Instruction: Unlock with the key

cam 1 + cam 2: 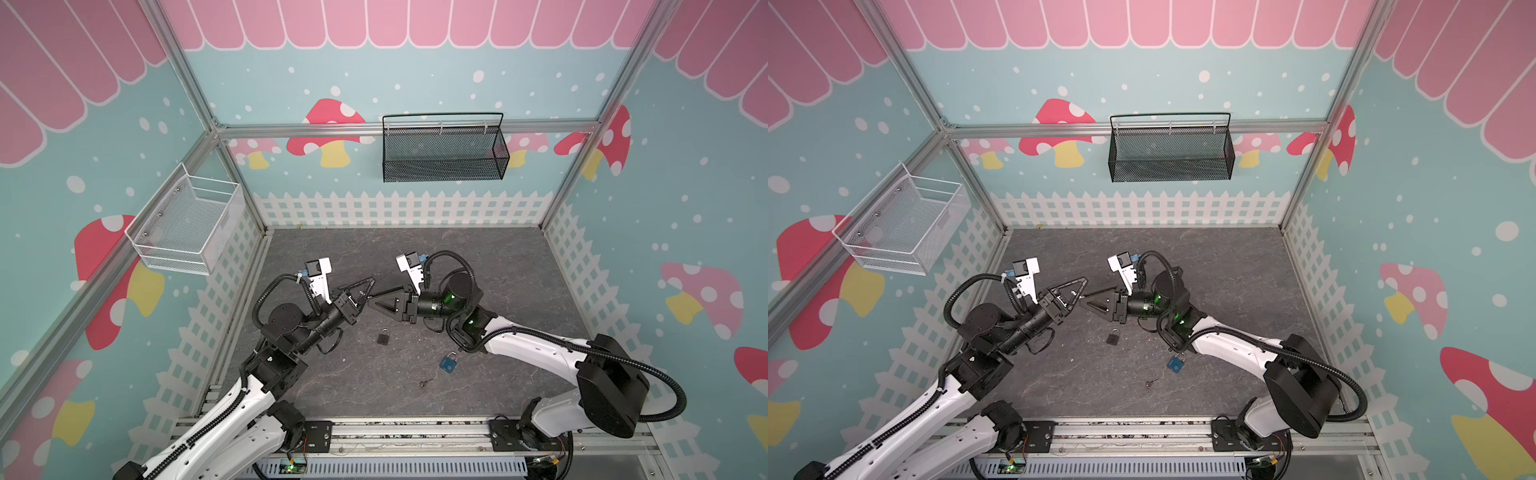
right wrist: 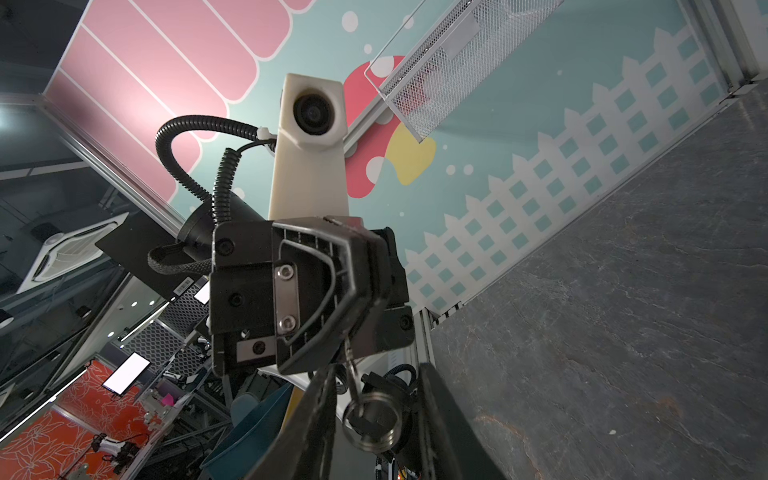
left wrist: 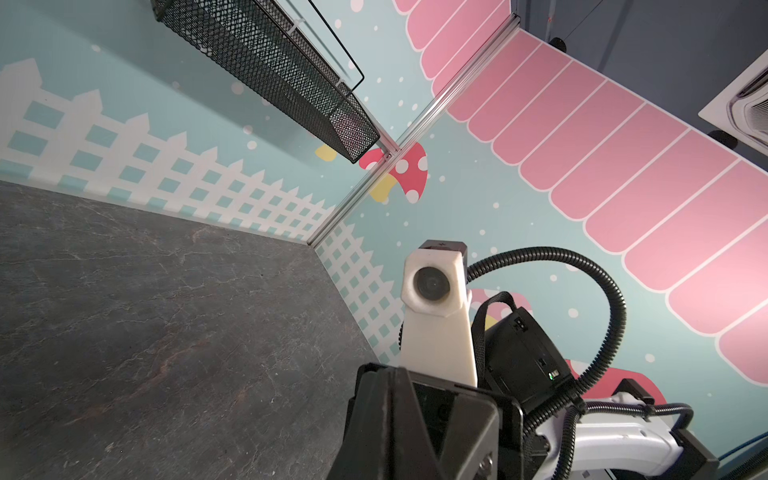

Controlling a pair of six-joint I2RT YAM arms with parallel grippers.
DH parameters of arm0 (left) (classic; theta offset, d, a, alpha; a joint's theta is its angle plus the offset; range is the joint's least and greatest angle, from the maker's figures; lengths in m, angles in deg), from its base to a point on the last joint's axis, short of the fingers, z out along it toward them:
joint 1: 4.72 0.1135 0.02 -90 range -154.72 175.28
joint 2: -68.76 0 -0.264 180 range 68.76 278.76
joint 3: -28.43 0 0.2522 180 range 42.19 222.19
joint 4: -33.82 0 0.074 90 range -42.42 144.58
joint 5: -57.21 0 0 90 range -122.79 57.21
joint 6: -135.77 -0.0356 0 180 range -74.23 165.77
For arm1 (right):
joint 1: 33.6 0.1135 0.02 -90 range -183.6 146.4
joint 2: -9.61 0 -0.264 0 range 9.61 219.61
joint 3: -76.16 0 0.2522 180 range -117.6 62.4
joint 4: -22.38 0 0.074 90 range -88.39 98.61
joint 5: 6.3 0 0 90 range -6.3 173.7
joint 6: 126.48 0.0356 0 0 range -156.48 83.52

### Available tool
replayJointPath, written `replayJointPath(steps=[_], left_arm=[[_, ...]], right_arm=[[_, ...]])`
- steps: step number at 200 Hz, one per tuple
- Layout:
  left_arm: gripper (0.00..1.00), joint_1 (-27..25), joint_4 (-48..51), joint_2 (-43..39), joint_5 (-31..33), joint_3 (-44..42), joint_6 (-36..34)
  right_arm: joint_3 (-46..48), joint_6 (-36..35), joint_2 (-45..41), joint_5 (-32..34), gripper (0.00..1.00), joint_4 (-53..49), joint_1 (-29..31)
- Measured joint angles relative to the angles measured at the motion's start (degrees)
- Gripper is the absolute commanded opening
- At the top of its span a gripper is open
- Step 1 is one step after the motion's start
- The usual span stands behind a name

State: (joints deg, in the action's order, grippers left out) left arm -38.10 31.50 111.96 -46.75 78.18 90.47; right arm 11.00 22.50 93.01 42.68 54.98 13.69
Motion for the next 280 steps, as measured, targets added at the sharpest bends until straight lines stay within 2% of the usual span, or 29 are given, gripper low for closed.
replayJointPath(steps=[63,84,118,173,191,208,246,280], left_arm=[[0.00,0.00,-0.13,0.85,0.07,0.00,0.00],[0.00,0.00,-0.24,0.85,0.26,0.00,0.00],[0.00,0.00,-0.24,0.85,0.50,0.00,0.00],[0.00,0.00,-0.15,0.85,0.90,0.00,0.00],[0.17,0.00,0.68,0.74,0.96,0.07,-0.42],[0.22,0.07,2.82,0.50,0.92,0.66,-1.14],[0.26,1.79,7.34,-0.68,-0.31,2.56,-1.77],[0.27,4.48,8.92,-0.37,-3.82,2.73,-1.42]], right_arm=[[0.00,0.26,0.07,-0.07,0.15,0.72,0.00],[0.00,0.33,0.07,0.00,0.06,0.81,-0.02],[0.00,0.24,0.04,0.02,0.00,1.25,0.00],[0.00,0.22,0.04,0.11,0.00,1.22,0.00],[0.00,0.11,0.02,0.09,0.00,0.72,0.00],[0.00,-0.22,-0.13,0.04,0.00,-0.42,-0.04],[0.00,-0.94,-1.09,-0.13,0.00,-3.43,-0.70],[-0.02,-1.79,-2.78,-1.01,0.00,-5.81,-1.75]])
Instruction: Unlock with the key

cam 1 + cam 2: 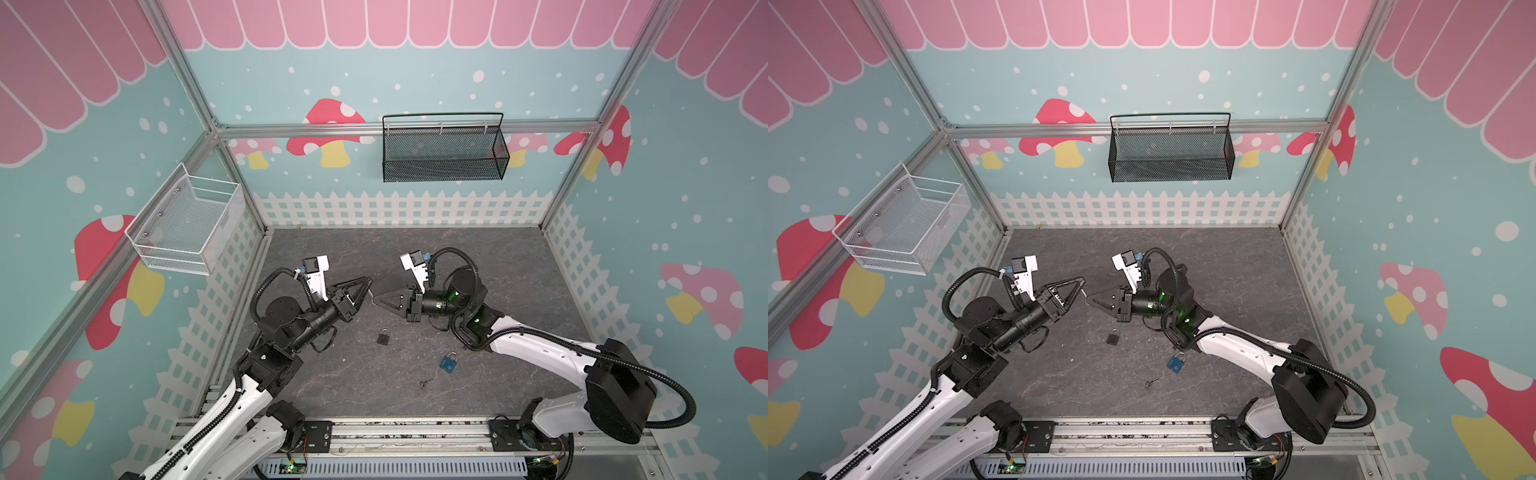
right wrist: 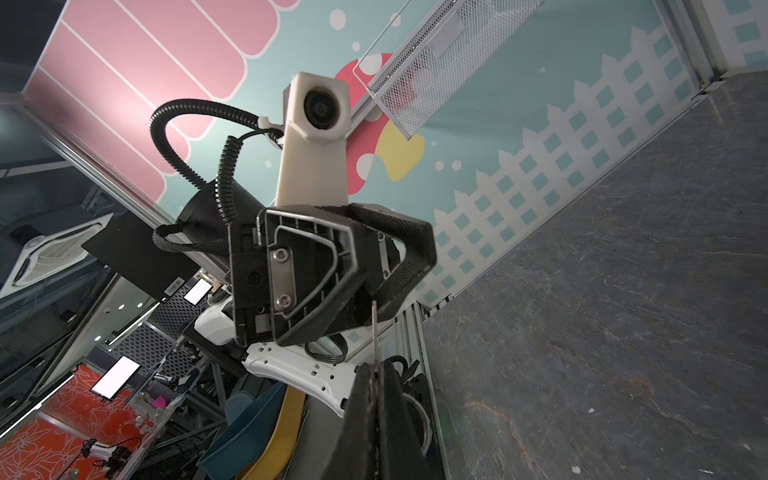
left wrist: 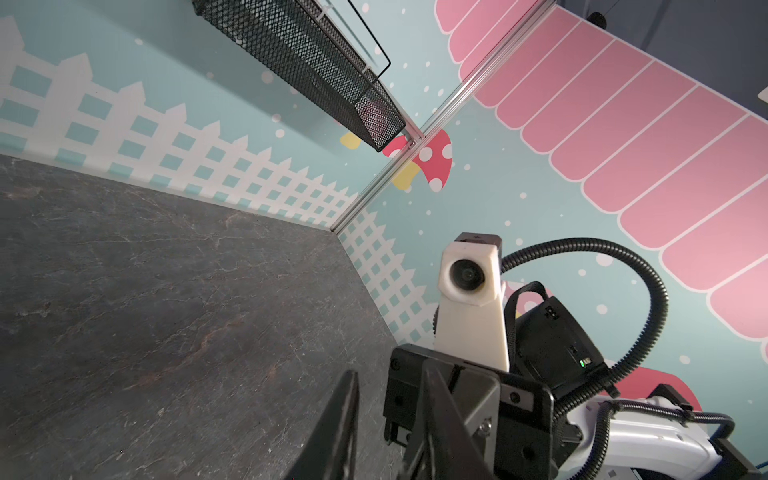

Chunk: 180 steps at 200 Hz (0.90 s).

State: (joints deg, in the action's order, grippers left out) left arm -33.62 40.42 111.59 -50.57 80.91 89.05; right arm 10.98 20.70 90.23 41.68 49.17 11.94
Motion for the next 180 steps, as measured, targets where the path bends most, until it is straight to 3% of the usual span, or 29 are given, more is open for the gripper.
replayJointPath(steps=[34,69,154,180], left_arm=[[0.26,0.39,0.39,1.44,-4.02,0.09,0.35],[0.18,0.39,-0.15,2.49,-7.08,0.31,1.25],[0.00,0.66,0.02,2.78,-7.76,0.81,1.51],[0.00,0.66,0.02,2.84,-7.76,0.81,1.51]], right_arm=[[-0.57,-0.37,-0.31,-1.31,0.00,-2.91,-0.52],[-1.86,-0.63,-0.28,-2.27,0.00,-4.48,-0.70],[-2.54,-1.86,-0.28,-2.86,0.00,-7.26,-1.36],[-2.69,-2.32,-0.31,-2.80,0.00,-7.80,-1.36]])
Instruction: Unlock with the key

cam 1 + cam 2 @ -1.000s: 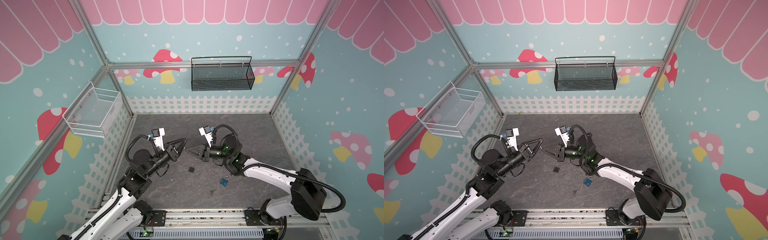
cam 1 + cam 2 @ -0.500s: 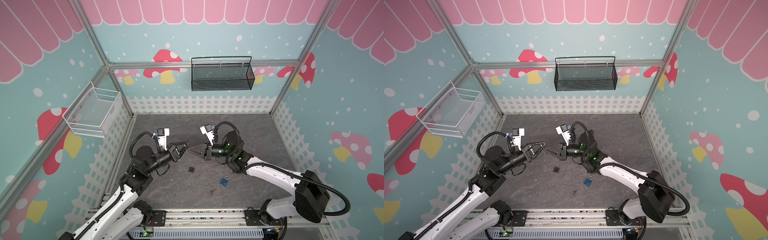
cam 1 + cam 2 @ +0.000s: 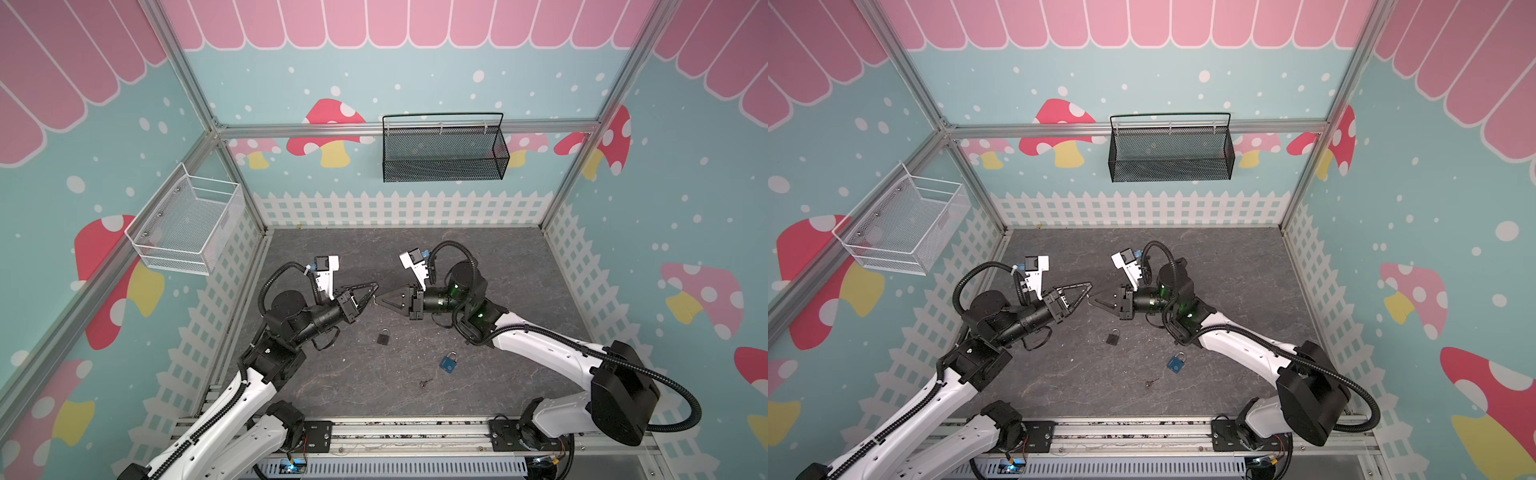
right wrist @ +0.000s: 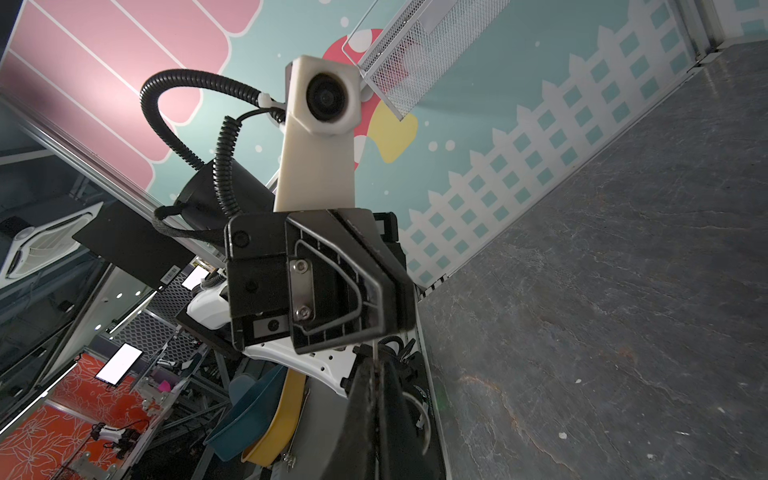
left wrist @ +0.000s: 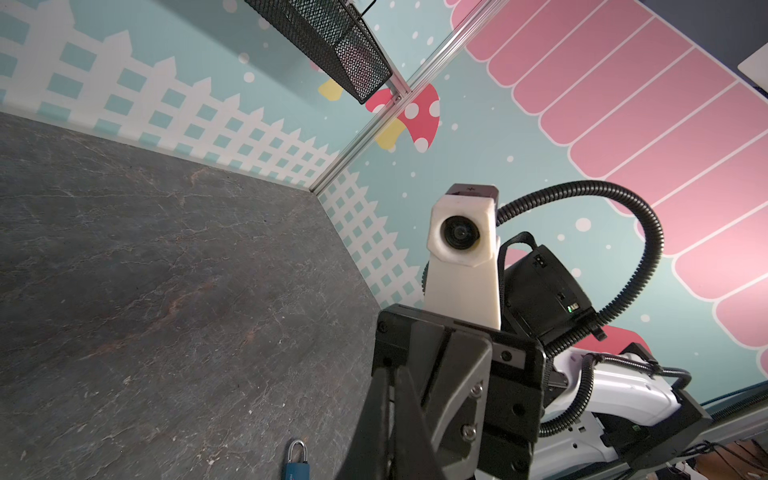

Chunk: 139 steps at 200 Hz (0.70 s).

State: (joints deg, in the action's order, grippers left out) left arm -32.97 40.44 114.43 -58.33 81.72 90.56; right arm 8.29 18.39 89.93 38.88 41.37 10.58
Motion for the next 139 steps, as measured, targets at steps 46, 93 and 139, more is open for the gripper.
replayJointPath(steps=[46,93,139], left_arm=[[0.00,0.00,-1.40,0.02,0.09,0.00,0.90],[0.00,0.00,-5.07,0.66,0.24,0.00,2.14],[0.00,0.00,-6.91,1.38,0.46,0.00,2.97]], right_arm=[[-0.07,-0.79,-0.04,0.24,0.28,-0.63,-0.04],[-0.07,0.00,-0.04,-0.81,0.31,1.57,-0.33],[-0.04,0.81,-0.04,-1.57,0.26,4.22,-0.31]])
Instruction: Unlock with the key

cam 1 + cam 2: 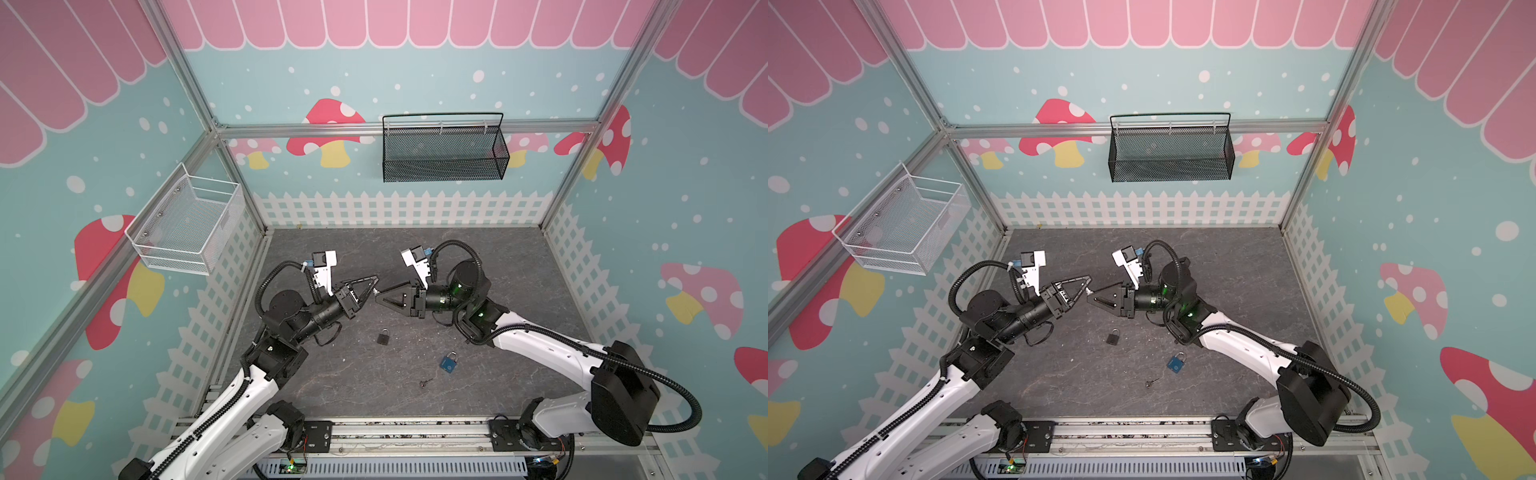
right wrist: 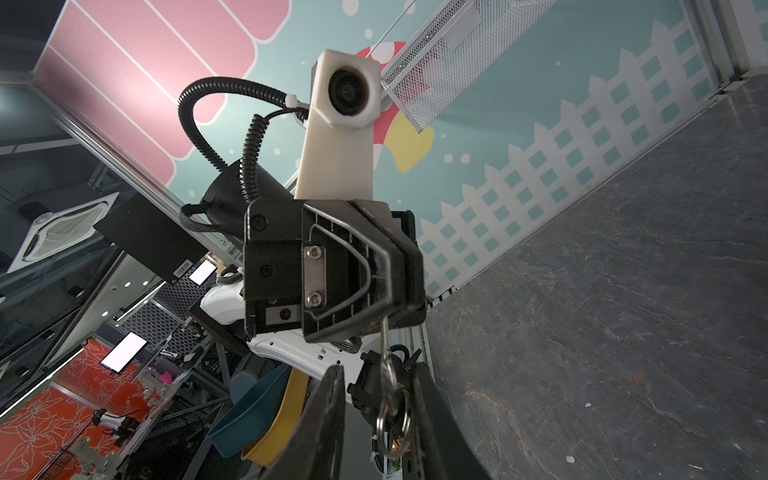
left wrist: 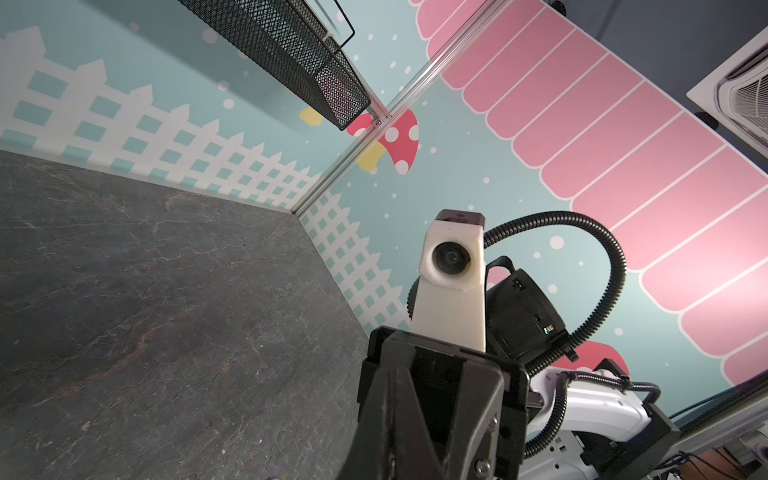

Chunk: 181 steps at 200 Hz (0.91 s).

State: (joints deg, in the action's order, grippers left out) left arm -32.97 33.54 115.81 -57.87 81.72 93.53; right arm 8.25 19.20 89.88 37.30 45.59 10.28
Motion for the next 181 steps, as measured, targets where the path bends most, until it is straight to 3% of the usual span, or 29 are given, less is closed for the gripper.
replayJointPath(steps=[109,181], left_arm=[[0.00,0.00,-3.23,0.48,0.87,0.00,0.46],[0.00,0.00,-3.82,0.72,1.05,-0.02,0.37]], right_arm=[[0.02,1.22,0.81,-0.22,0.15,1.79,0.00],[0.02,1.40,0.81,0.44,0.17,2.05,0.00]])
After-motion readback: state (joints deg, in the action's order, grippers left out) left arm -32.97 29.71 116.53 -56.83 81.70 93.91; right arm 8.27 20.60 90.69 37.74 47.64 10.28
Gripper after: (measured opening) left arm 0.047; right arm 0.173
